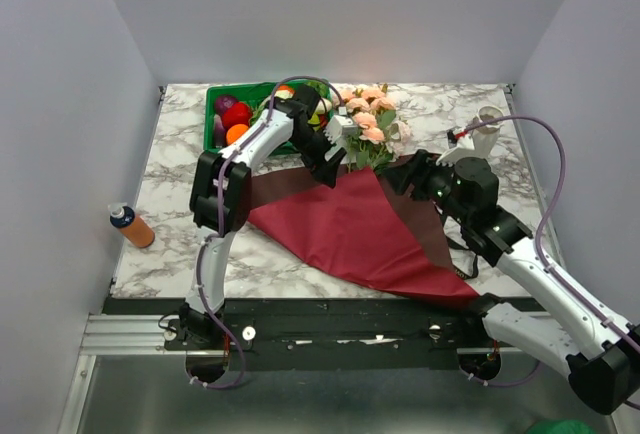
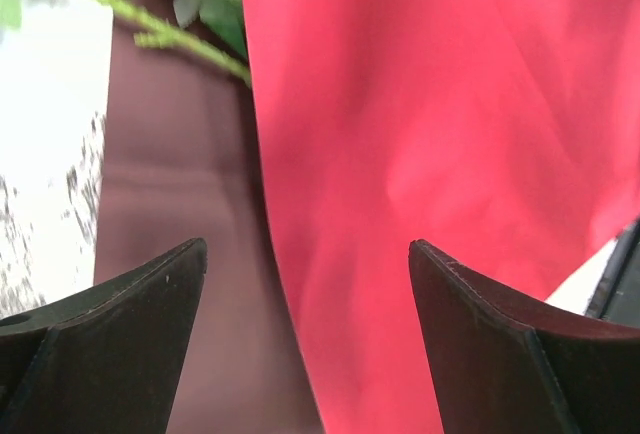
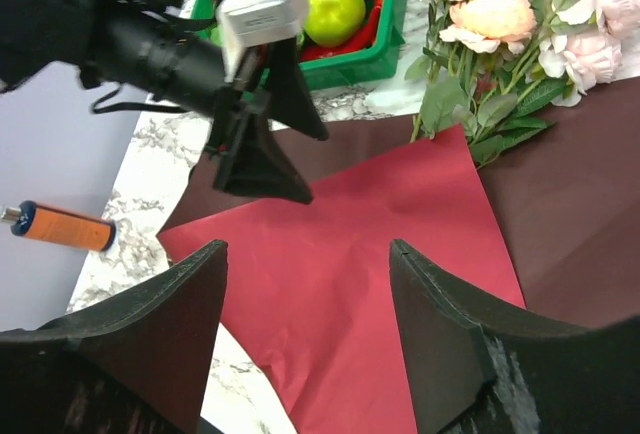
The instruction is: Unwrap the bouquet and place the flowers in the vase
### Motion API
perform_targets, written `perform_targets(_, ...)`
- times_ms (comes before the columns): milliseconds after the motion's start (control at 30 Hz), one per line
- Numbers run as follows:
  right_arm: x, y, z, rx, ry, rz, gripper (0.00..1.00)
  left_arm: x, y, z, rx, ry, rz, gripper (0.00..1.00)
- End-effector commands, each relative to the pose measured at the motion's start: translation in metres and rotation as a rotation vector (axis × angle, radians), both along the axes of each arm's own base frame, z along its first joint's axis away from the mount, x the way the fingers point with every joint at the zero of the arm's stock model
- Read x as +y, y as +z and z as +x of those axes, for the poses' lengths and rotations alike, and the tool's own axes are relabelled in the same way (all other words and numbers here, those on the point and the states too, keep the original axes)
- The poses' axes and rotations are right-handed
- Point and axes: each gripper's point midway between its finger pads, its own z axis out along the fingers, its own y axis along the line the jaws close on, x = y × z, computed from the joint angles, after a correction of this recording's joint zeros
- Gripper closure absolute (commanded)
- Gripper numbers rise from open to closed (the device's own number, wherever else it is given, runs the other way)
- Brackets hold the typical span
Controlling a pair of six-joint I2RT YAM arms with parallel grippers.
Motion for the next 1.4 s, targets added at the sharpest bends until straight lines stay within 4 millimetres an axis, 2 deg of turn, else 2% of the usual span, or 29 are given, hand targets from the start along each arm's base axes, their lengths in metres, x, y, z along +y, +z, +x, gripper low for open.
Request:
perform_targets(0,-0.005,0.006,-0.007,-0.025,-0.001,0.014,0.28,-0.016,-0.013,0.003,0.013,-0.069,-0.013,0.1)
perform_targets(67,-0.007,0.008,-0.009,-0.032,0.0,0.021,0.29,-0.019,-0.024,0.005,0.031,-0.073,-0.008,0.1)
perform_targets(100,-0.007,0.009,-0.009,-0.034,-0.002,0.024,0.29,-0.022,-0.022,0.008,0.022,-0.077,-0.016,0.1)
perform_targets(233,-0.006,0.009,-0.011,-0.031,0.016,0.032,0.3,-0.025,-0.036,0.003,0.053,-0.108,-0.006,0.12)
perform_targets(267,-0.005,0.01,-0.011,-0.029,0.022,0.038,0.3,-0.024,-0.044,0.001,0.062,-0.119,0.005,0.12)
perform_targets(367,-0.004,0.013,-0.01,-0.032,0.027,0.045,0.31,-0.023,-0.049,-0.001,0.072,-0.123,0.011,0.2)
perform_targets(400,-0.004,0.013,-0.01,-0.032,0.027,0.045,0.32,-0.023,-0.048,0.0,0.067,-0.126,0.009,0.28)
perform_targets(500,-0.003,0.015,-0.01,-0.033,0.035,0.053,0.32,-0.023,-0.044,-0.003,0.066,-0.134,0.004,0.38)
perform_targets(567,-0.002,0.015,-0.01,-0.029,0.036,0.059,0.32,-0.023,-0.038,-0.003,0.057,-0.135,0.0,0.41)
perform_targets(667,0.001,0.015,-0.01,-0.027,0.046,0.075,0.32,-0.021,-0.033,-0.005,0.049,-0.132,-0.001,0.5)
perform_targets(767,0.002,0.012,-0.009,-0.019,0.046,0.079,0.33,-0.021,-0.028,-0.005,0.043,-0.131,-0.004,0.67)
perform_targets(800,0.002,0.011,-0.009,-0.014,0.044,0.078,0.33,-0.02,-0.029,-0.007,0.05,-0.13,-0.002,0.78)
perform_targets(867,0.001,0.009,-0.008,-0.01,0.037,0.08,0.34,-0.02,-0.024,-0.008,0.042,-0.127,-0.007,0.88)
perform_targets(900,0.001,0.008,-0.008,-0.007,0.033,0.078,0.34,-0.019,-0.025,-0.011,0.047,-0.125,-0.002,0.96)
perform_targets(933,0.001,0.007,-0.007,-0.006,0.032,0.077,0.34,-0.019,-0.024,-0.01,0.041,-0.122,-0.003,0.98)
perform_targets(1133,-0.001,0.008,-0.004,-0.01,0.016,0.064,0.34,-0.018,-0.003,-0.014,0.002,-0.11,-0.025,1.0)
perform_targets(1167,-0.004,0.006,-0.001,-0.01,-0.001,0.053,0.35,-0.018,0.008,-0.014,-0.018,-0.108,-0.036,1.0)
perform_targets(1233,-0.007,0.001,0.002,0.004,-0.018,0.026,0.36,-0.016,0.018,-0.021,-0.014,-0.109,-0.042,1.0)
perform_targets(1267,-0.016,-0.005,0.007,0.021,-0.073,-0.005,0.37,-0.015,0.036,-0.024,-0.045,-0.114,-0.058,1.0)
perform_targets(1333,-0.022,-0.011,0.012,0.035,-0.106,-0.044,0.37,-0.011,0.05,-0.037,-0.054,-0.127,-0.072,1.0)
perform_targets(1367,-0.026,-0.012,0.015,0.044,-0.134,-0.064,0.37,-0.008,0.073,-0.045,-0.098,-0.131,-0.091,1.0)
